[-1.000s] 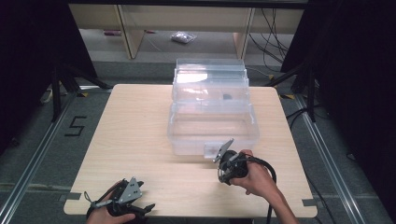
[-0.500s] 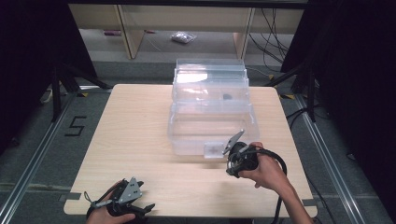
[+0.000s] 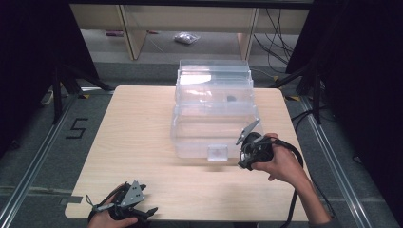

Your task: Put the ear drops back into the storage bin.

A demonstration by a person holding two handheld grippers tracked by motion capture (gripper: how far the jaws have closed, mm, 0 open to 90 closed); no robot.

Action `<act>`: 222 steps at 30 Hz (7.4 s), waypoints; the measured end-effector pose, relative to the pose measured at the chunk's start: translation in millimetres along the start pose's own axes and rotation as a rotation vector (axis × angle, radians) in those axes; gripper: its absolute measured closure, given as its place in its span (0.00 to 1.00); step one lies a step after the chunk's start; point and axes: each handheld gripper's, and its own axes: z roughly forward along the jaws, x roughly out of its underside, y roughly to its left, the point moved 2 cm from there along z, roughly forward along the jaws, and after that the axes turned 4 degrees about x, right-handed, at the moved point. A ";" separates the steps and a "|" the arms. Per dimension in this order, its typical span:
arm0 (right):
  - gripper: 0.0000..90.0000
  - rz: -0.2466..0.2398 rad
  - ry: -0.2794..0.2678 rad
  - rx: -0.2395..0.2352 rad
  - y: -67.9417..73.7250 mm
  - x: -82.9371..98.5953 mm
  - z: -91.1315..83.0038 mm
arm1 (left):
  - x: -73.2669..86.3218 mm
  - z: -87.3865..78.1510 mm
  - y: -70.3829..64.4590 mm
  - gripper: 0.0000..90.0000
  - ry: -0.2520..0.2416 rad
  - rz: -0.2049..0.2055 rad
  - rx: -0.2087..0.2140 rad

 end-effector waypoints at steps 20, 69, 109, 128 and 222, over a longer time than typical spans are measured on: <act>0.67 0.106 0.020 0.053 -60.2 -19.7 -14.8 | 0.5 0.9 0.6 0.18 0.005 -0.001 -0.011; 0.67 0.319 0.252 0.009 -114.1 -33.4 70.5 | 1.0 1.3 -0.1 0.18 0.006 -0.012 -0.007; 0.67 0.294 0.300 0.012 -121.3 -29.6 102.2 | 0.8 1.2 0.1 0.18 0.005 -0.011 -0.006; 0.65 0.302 0.302 -0.018 -117.2 -28.3 101.3 | 1.0 1.8 -0.1 0.18 0.002 -0.011 -0.006; 0.23 0.262 -0.330 0.018 -6.4 15.0 28.8 | 0.2 -0.8 2.5 0.18 -0.004 -0.002 -0.017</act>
